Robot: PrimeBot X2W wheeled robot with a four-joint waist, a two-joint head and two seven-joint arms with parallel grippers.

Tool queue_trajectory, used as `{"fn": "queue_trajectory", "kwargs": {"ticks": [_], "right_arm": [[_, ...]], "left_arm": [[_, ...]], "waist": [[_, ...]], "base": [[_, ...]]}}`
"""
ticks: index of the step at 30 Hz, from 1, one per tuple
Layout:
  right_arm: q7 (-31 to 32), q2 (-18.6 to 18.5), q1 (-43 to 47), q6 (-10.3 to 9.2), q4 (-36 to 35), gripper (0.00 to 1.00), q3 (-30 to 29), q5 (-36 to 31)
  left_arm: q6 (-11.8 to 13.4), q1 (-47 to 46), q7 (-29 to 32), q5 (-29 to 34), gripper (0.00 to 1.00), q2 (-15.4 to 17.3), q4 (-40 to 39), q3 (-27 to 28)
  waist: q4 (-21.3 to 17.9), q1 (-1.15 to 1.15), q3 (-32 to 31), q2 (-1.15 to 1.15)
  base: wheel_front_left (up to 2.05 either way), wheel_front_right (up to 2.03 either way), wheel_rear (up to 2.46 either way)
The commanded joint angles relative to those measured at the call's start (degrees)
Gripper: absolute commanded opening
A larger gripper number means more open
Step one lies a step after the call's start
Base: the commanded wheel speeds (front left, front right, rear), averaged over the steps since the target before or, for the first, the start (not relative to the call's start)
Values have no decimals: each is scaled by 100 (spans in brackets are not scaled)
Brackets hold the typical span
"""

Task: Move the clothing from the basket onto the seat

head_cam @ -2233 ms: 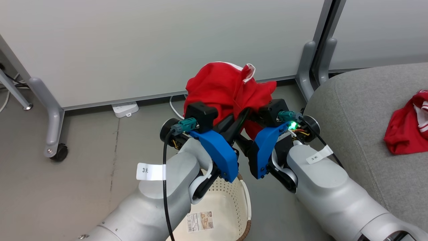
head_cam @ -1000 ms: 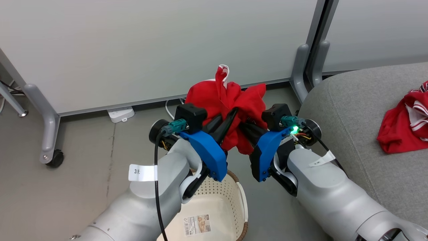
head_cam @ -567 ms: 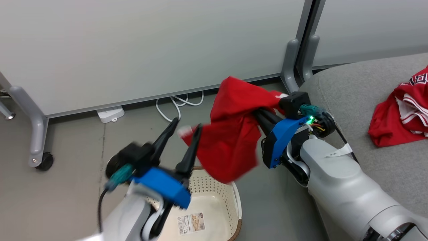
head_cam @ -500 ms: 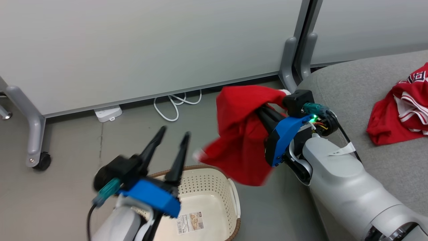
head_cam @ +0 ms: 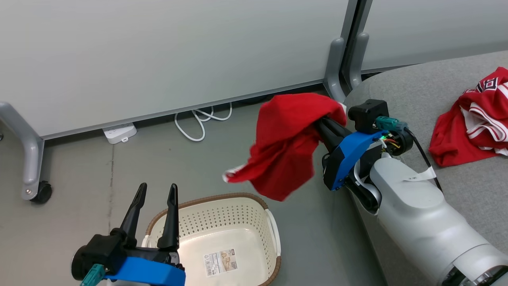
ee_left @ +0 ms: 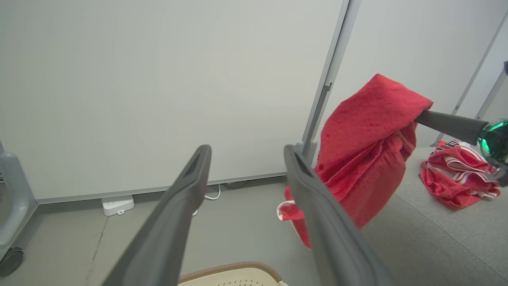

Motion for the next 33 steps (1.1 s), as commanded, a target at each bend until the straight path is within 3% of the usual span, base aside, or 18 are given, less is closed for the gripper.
{"fn": "queue_trajectory", "kwargs": {"ticks": [1, 7, 24, 28, 33], "right_arm": [[-30, -21, 78, 1, -53, 0, -67, -59], [-31, 31, 132, 1, -163, 0, -239, -237], [-31, 26, 340, 1, -487, 0, -610, -616], [-30, 32, 439, 1, -578, 0, -730, -672], [-29, -32, 594, 2, -714, 0, -984, -737]], "left_arm": [[-34, 59, -14, 74, 100, -37, 18, 78], [-72, 104, -14, 229, 100, -91, 52, 186], [-55, -68, -15, 246, 100, 176, -67, -47], [-54, -105, -15, 263, 100, 235, -88, -78], [-55, -271, -14, 246, 100, 344, -30, -229]], "waist": [[-14, 0, 0, 0], [-372, 0, 59, 0], [-2308, 0, 274, 0], [-2597, 0, 349, 0], [-2652, 0, 487, 0]], "base": [[0, 0, 0], [0, 0, 0], [0, 0, 0], [0, 0, 0], [0, 0, 0]]}}
